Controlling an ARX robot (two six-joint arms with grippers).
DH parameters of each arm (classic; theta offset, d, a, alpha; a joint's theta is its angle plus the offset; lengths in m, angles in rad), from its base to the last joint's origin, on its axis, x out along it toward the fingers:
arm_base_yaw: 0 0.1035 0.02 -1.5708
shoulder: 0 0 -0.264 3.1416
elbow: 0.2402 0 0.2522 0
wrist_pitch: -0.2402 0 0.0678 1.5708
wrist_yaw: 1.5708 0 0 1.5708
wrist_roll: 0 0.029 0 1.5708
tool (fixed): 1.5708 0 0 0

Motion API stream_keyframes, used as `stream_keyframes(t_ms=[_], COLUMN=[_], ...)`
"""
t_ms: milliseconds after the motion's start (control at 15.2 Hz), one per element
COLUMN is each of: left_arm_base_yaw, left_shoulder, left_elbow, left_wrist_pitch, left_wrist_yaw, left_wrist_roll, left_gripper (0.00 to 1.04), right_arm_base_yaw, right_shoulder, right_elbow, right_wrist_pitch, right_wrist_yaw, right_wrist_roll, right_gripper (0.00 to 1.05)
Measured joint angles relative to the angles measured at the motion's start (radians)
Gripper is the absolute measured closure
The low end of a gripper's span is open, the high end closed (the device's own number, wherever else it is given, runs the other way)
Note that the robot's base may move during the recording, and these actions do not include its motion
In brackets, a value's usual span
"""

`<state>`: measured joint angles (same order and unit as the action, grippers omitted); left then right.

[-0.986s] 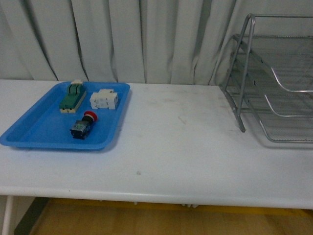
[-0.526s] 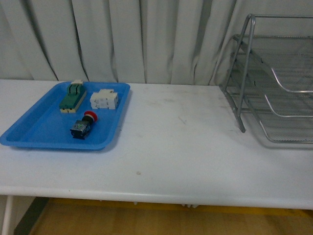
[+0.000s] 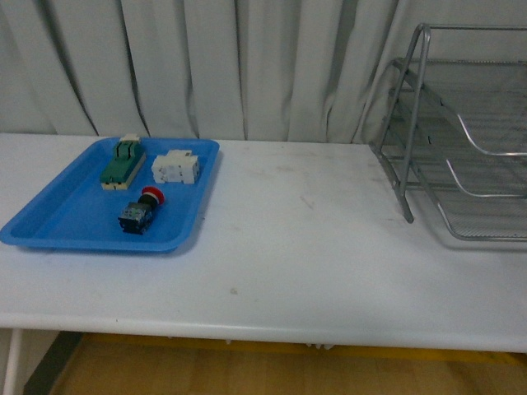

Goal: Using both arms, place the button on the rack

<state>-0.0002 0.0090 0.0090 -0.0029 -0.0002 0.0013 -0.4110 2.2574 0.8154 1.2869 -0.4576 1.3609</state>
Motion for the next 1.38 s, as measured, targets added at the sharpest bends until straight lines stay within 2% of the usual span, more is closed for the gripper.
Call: stream_keyframes(t_ms=[723, 789, 920, 1117, 1380], left_arm_base_yaw=[0.0, 0.0, 0.0, 0.0, 0.0], left_shoulder=[0.0, 0.0, 0.0, 0.0, 0.0], left_elbow=[0.0, 0.0, 0.0, 0.0, 0.0], left_wrist_pitch=[0.0, 0.0, 0.0, 0.0, 0.0], left_wrist_yaw=[0.0, 0.0, 0.0, 0.0, 0.0], left_wrist_roll=[0.0, 0.0, 0.0, 0.0, 0.0], left_gripper=[0.07, 0.07, 0.07, 0.07, 0.07], right_arm_base_yaw=[0.04, 0.045, 0.049, 0.058, 0.056], right_shoulder=[0.097, 0.099, 0.114, 0.134, 0.14], right_elbow=[0.148, 0.158, 0.187, 0.204, 0.206], right_wrist_pitch=[-0.024, -0.032, -0.054, -0.066, -0.027], right_wrist_yaw=[0.018, 0.019, 0.023, 0.031, 0.045], right_wrist_roll=[-0.045, -0.05, -0.055, -0.065, -0.094], right_gripper=[0.06, 0.09, 0.23, 0.56, 0.92])
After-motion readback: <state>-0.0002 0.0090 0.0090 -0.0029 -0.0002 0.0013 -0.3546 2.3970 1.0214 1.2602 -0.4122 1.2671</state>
